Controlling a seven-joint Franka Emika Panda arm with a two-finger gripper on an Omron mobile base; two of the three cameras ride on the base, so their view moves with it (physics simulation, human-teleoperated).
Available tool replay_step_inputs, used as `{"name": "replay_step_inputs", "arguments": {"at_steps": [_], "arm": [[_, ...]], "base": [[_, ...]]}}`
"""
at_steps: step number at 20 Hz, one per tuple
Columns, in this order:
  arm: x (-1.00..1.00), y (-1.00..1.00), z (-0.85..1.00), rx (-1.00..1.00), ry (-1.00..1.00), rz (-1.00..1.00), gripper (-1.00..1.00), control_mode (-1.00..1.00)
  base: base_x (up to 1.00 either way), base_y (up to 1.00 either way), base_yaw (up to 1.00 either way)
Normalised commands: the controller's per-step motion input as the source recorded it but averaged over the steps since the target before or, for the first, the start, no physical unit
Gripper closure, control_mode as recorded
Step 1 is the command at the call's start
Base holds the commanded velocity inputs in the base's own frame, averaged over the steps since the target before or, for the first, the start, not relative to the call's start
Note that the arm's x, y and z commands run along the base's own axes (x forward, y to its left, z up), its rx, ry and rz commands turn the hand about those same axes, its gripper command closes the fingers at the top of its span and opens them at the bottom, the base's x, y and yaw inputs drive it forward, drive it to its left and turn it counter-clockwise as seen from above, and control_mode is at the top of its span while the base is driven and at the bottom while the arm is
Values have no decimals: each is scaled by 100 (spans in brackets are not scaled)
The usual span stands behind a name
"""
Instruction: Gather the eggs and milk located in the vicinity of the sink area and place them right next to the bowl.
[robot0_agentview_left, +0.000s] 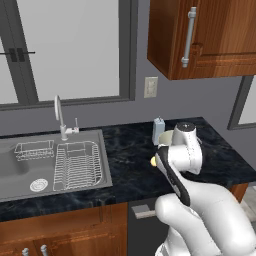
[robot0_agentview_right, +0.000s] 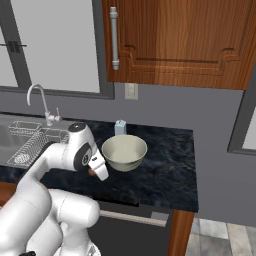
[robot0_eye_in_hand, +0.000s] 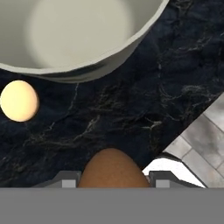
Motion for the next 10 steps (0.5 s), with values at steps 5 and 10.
{"name": "replay_step_inputs", "arguments": {"at_steps": [5,10], "arm": [[2,3,-46,0,-3,0,100,-100],[4,3,-48,0,-5,0,100,-100]], "base": [[0,0,0],[0,0,0]]}}
